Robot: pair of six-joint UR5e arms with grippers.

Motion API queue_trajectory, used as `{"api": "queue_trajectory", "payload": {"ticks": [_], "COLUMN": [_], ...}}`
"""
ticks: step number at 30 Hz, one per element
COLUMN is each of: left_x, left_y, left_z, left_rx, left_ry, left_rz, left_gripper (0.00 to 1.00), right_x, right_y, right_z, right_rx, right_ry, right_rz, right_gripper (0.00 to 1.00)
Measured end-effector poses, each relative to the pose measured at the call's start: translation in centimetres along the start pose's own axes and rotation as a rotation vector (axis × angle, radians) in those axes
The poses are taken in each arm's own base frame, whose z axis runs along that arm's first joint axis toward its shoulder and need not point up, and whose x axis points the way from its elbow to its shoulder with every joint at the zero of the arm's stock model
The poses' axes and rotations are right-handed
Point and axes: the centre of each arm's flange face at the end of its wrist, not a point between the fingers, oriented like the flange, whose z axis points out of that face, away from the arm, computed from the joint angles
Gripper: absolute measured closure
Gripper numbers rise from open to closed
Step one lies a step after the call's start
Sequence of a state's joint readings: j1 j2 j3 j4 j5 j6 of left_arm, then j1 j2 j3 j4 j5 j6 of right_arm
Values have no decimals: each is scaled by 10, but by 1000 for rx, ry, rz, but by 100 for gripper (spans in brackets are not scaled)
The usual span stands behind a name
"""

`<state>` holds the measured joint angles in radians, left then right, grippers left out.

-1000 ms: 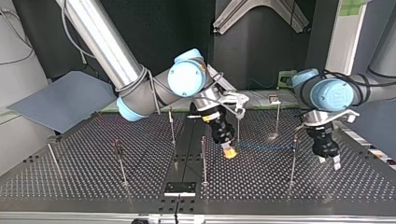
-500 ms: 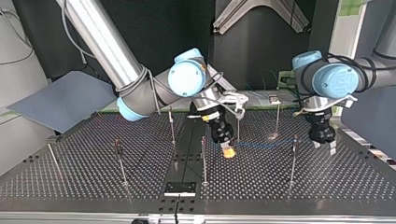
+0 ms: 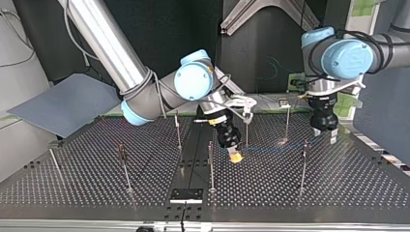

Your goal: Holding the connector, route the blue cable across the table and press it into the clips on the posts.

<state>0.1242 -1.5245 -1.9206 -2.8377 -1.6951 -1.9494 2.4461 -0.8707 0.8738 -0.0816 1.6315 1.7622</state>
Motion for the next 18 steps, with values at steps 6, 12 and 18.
{"api": "queue_trajectory", "payload": {"ticks": [6,12,18], "left_x": [-11,-22,-34], "left_y": [-11,-26,-41], "left_z": [-22,-42,-60], "left_rx": [48,102,156], "left_ry": [-2,2,-13], "left_rz": [1,34,75], "left_gripper": [0,0,0], "right_x": [2,7,10], "right_y": [1,3,4], "right_z": [0,-1,-1], "right_rx": [-11,-37,-49], "right_ry": [-3,-4,-5], "right_rz": [-5,-10,-11], "right_gripper": [100,100,100]}}
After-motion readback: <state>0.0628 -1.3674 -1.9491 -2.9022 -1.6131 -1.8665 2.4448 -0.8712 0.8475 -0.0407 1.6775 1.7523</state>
